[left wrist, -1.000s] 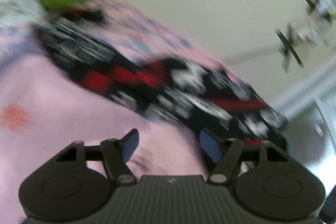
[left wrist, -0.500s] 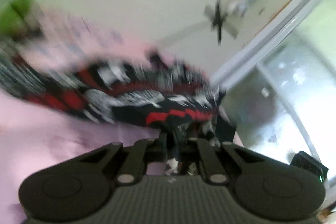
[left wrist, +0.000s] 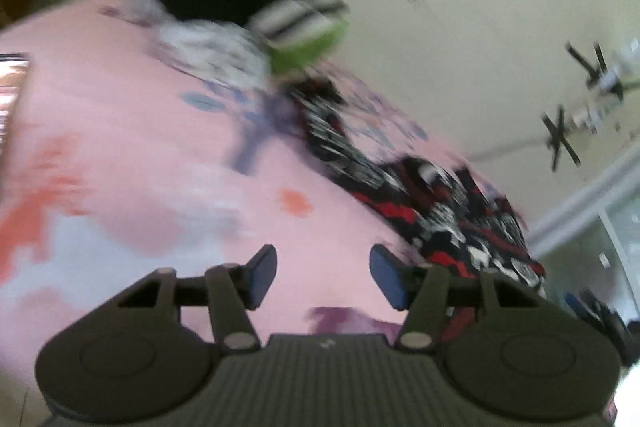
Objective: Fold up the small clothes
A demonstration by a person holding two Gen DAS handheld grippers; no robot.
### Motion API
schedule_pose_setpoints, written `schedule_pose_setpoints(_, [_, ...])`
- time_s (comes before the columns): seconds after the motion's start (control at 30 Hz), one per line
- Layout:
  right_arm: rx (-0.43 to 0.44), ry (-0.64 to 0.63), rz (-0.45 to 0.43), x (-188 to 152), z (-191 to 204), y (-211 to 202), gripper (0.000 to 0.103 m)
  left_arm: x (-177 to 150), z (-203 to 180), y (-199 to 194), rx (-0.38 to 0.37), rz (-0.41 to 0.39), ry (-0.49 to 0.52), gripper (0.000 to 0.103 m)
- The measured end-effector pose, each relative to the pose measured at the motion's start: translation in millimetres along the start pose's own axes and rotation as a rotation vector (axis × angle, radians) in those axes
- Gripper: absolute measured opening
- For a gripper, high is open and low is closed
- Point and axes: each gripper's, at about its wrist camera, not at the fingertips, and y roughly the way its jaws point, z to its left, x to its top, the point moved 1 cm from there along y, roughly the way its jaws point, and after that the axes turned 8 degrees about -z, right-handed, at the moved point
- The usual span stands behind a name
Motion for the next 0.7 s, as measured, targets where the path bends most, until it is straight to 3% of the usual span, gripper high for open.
schedule_pose_setpoints(0.07, [-0.108,-0.039,0.002,0,-14,5,0.088,-11,-28,41,-0.055,0.093,0.019,0.058])
schedule_pose_setpoints(0.13, [-0.219,-0.127,0.047,-9,-21,15,0.088,-28,-58,69,-0.097,0.178,0.099,0.061])
schedule_pose_setpoints(0.23, [-0.312,-0.257,0.115,-25,-29,31,0.087,-55,-89,91,-0.136,0.275,0.197,0.073])
schedule_pose_setpoints(0.3, [-0.351,-0.273,0.154,-32,-37,43,0.072,-74,-102,101,-0.159,0.327,0.223,0.079])
schedule_pose_setpoints(0.33, [-0.341,-0.254,0.177,-35,-42,49,0.07,-79,-107,97,-0.158,0.306,0.247,0.082])
schedule_pose_setpoints(0.37, [-0.349,-0.258,0.161,-38,-39,48,0.056,-83,-114,97,-0.16,0.308,0.267,0.08])
schedule_pose_setpoints(0.4, [-0.342,-0.275,0.161,-39,-35,49,0.04,-87,-118,97,-0.173,0.316,0.273,0.069])
schedule_pose_setpoints(0.43, [-0.32,-0.271,0.175,-39,-30,50,0.0,-90,-120,98,-0.189,0.322,0.27,0.057])
schedule_pose_setpoints(0.5, [-0.282,-0.216,0.18,-37,-19,42,0.0,-94,-126,105,-0.182,0.351,0.28,0.009])
schedule_pose_setpoints(0.6, [-0.243,-0.242,0.152,-35,12,11,0.0,-84,-123,89,-0.212,0.349,0.295,0.007])
schedule_pose_setpoints(0.7, [-0.125,-0.224,0.137,-34,47,-43,0.0,-56,-119,54,-0.255,0.264,0.307,0.002])
